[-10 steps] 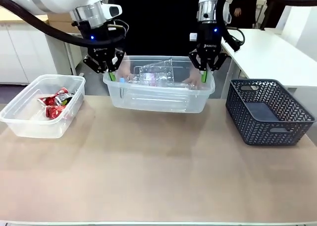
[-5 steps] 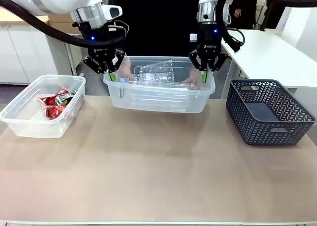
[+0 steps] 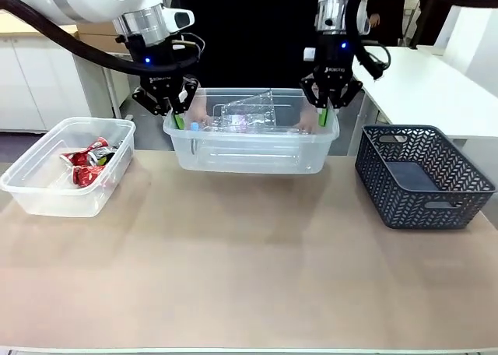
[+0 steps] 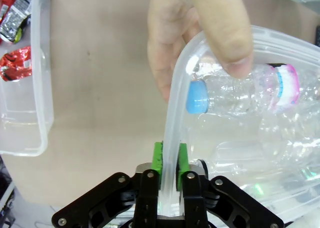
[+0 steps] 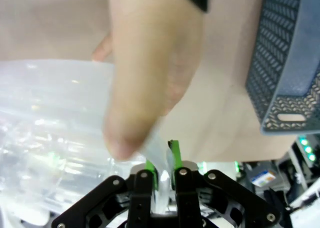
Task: Sort the waste into each basket.
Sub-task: Release the Organizing box you were holding.
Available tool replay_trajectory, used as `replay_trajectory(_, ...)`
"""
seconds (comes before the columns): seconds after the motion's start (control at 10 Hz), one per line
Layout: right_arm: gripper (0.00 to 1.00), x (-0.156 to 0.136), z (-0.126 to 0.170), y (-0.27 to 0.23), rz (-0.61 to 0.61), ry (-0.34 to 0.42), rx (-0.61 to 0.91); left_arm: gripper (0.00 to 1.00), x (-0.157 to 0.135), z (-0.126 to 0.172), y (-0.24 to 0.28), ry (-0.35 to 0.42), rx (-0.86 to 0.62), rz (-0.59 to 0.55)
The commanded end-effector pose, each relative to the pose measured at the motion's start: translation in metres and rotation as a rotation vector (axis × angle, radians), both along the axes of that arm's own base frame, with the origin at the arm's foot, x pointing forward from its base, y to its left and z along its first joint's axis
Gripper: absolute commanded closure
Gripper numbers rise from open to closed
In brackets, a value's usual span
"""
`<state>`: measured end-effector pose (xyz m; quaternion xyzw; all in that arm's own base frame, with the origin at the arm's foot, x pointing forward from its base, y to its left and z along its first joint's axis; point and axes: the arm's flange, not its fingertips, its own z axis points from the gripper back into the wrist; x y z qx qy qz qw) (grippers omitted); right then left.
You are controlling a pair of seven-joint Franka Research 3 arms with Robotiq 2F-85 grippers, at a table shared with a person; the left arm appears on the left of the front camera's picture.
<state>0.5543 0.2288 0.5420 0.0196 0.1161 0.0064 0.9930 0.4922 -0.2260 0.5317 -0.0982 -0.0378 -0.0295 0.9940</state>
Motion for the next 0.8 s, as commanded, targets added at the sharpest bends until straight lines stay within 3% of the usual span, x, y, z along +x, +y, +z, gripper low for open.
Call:
replay_trajectory(0.0, 0.20, -0.066, 0.012, -0.035, -0.130, -0.178, 0.035, 0.00, -0.011, 0.021, 0.007, -0.049, 0.009, -0.032)
replay_trajectory(0.1, 0.00, -0.084, 0.018, -0.043, -0.154, -0.230, 0.051, 0.00, -0.019, 0.030, 0.015, -0.075, 0.006, -0.026)
replay_trajectory(0.2, 0.00, -0.100, 0.023, -0.051, -0.196, -0.278, 0.055, 0.00, -0.029, 0.040, 0.023, -0.107, -0.008, -0.026)
replay_trajectory(0.3, 0.00, -0.113, 0.029, -0.056, -0.205, -0.333, 0.086, 0.14, -0.041, 0.048, 0.030, -0.142, -0.021, -0.025)
replay_trajectory(0.4, 0.08, -0.125, 0.032, -0.058, -0.212, -0.371, 0.100, 0.05, -0.051, 0.051, 0.033, -0.166, -0.034, -0.039)
replay_trajectory(0.5, 0.00, -0.136, 0.033, -0.059, -0.207, -0.397, 0.117, 0.00, -0.063, 0.049, 0.035, -0.175, -0.048, -0.086)
replay_trajectory(0.7, 0.00, -0.148, 0.031, -0.061, -0.222, -0.427, 0.141, 0.00, -0.077, 0.042, 0.040, -0.163, -0.079, -0.181)
